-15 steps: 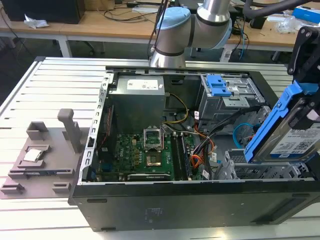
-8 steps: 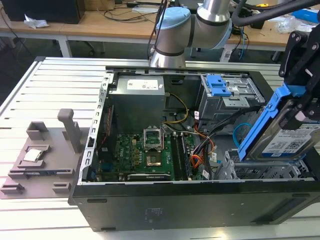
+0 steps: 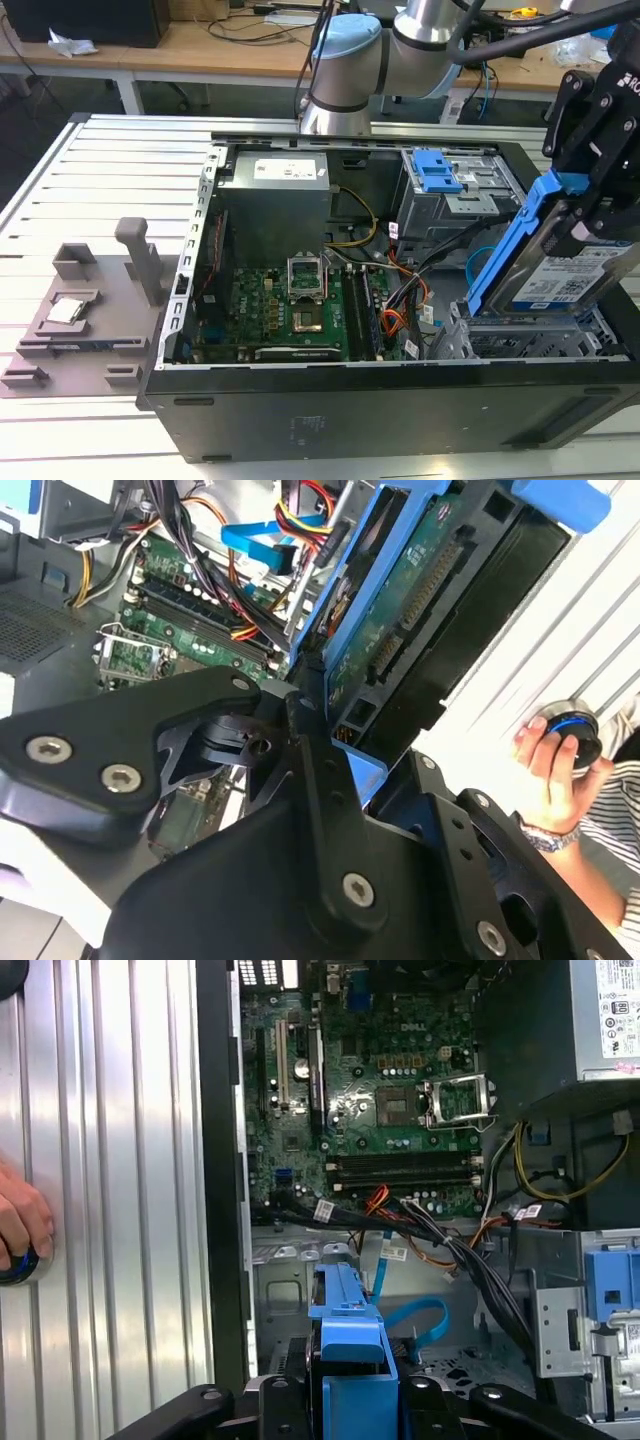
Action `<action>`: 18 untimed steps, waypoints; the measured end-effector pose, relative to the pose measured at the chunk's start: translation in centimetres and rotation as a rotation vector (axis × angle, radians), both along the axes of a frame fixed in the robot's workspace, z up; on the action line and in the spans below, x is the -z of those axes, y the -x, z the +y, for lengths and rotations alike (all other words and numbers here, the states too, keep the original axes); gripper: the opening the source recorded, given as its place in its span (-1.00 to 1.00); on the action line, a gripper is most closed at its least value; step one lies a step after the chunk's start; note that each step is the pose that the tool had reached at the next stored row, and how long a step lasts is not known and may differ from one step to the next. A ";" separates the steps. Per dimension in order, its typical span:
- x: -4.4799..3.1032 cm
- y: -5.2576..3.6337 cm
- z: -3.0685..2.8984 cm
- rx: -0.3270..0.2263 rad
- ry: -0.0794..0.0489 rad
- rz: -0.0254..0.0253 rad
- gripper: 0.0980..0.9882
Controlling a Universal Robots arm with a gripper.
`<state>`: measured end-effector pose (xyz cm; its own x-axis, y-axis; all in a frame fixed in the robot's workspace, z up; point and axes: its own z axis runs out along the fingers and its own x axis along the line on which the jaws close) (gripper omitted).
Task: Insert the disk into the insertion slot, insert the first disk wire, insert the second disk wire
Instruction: 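Insert the disk into the insertion slot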
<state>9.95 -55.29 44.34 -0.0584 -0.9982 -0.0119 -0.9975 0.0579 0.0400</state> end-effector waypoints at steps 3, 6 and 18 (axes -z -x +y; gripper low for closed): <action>0.58 0.18 0.04 0.000 0.000 0.0000 -0.39; 0.85 0.19 0.16 0.000 -0.002 0.0000 -0.39; 2.29 0.18 0.28 0.000 -0.002 0.0001 -0.39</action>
